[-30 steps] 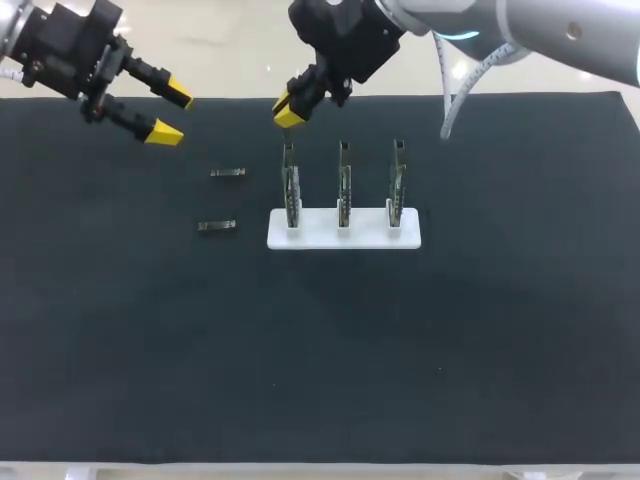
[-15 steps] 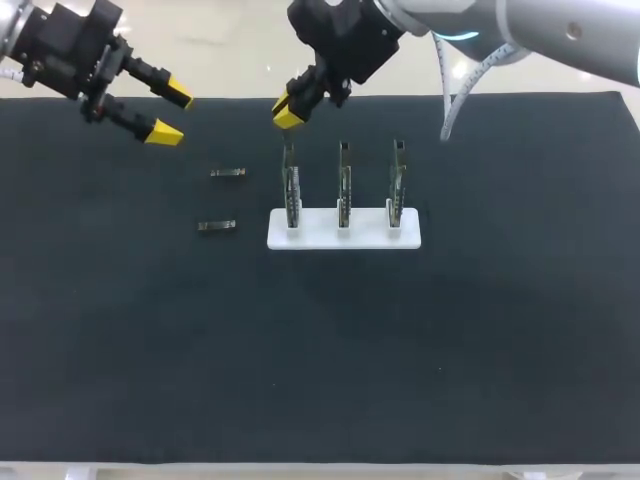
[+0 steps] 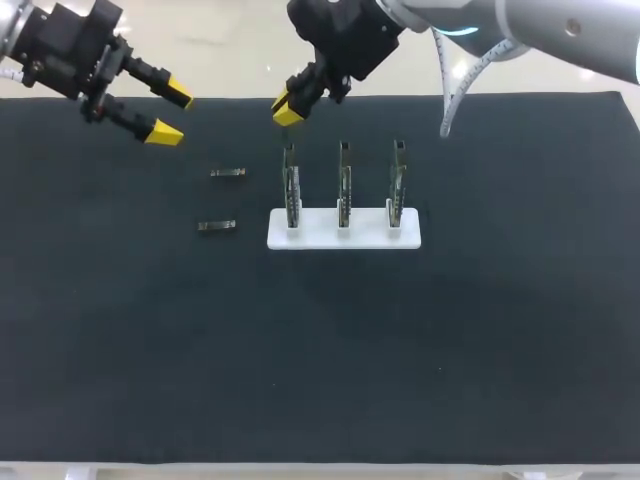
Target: Pick up the optical module with the left hand, and insert it into the network port with the right hand.
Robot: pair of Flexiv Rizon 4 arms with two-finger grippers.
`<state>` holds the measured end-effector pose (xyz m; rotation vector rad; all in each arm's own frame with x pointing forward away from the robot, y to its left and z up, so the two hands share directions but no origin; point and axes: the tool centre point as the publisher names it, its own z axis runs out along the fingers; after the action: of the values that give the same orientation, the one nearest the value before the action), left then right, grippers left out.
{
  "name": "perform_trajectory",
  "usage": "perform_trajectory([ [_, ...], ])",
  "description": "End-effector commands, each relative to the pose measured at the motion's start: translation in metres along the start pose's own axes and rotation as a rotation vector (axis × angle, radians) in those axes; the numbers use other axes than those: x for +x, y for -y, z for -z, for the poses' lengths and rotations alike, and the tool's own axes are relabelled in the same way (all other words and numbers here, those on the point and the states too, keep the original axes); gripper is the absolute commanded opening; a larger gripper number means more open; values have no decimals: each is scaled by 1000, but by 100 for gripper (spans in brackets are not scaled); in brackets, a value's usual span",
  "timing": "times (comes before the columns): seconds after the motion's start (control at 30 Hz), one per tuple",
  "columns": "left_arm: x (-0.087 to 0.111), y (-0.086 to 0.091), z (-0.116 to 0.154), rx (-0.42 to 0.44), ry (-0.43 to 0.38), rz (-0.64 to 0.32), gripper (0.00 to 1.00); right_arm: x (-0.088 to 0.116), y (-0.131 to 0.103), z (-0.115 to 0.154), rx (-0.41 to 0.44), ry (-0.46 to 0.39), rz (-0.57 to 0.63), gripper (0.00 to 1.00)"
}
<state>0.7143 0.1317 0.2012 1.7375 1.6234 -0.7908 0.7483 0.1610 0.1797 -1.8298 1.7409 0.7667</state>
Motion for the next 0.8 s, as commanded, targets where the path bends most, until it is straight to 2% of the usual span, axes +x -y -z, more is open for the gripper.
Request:
perform_trajectory([
  [0.03, 0, 0, 0, 1, -3, 0, 100, 2, 1, -4, 1, 7, 1, 0],
  [0.8, 0, 0, 0, 1, -3, 0, 100, 6, -6, 4, 1, 4, -5, 0],
])
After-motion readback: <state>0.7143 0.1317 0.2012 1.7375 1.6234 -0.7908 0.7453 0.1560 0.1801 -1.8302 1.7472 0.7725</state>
